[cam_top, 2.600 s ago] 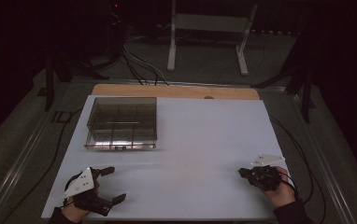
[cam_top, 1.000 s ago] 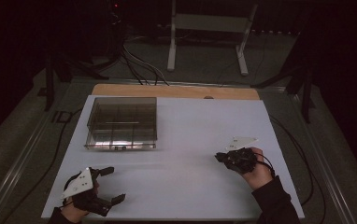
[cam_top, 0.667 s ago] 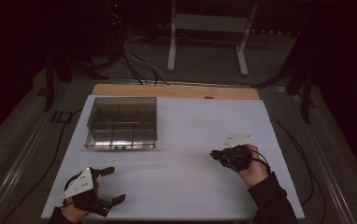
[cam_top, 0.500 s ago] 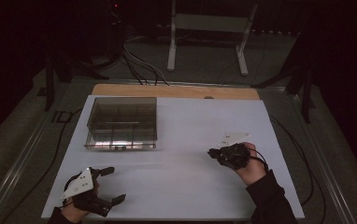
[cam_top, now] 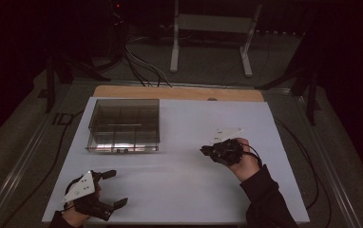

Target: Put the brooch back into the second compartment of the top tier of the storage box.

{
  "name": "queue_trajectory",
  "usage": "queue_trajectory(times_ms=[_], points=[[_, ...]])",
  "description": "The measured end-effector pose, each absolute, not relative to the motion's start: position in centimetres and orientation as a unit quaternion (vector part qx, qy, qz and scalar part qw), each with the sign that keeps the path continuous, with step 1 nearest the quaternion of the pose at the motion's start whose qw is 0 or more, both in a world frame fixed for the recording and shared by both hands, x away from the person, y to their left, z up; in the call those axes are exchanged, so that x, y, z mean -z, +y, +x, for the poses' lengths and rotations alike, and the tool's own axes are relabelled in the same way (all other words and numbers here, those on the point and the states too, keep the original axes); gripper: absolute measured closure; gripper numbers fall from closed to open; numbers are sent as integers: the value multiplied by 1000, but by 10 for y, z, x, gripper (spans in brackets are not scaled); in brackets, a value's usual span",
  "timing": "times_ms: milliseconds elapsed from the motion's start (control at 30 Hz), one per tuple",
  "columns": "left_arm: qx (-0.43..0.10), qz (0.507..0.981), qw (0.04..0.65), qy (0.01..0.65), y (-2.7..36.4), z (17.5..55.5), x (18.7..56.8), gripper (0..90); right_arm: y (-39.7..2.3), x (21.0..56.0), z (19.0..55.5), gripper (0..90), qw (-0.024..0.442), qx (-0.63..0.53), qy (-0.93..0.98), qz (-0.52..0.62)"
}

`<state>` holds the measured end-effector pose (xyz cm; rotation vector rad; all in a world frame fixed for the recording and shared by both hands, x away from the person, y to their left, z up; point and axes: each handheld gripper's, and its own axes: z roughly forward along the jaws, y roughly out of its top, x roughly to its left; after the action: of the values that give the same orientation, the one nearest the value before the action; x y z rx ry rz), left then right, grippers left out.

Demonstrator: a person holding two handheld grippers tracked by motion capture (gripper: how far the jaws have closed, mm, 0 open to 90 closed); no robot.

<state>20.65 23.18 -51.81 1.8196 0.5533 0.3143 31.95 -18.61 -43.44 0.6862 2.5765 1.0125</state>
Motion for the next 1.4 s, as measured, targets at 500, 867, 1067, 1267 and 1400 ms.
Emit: queue_trajectory(times_ms=[500,867,1067,1267,1400], points=[[-133,774,571,237,232,207,518,6,-154,422,330,854,136,-366,897,207],[-133,773,573,238,232,206,518,6,-129,415,334,854,130,-372,900,186],[-133,774,572,238,232,206,518,6,-115,411,339,854,124,-383,898,177],[-132,774,572,238,233,206,518,6,-101,404,343,854,120,-390,897,168],[-132,772,574,238,233,206,518,6,-90,400,346,853,119,-393,897,161]])
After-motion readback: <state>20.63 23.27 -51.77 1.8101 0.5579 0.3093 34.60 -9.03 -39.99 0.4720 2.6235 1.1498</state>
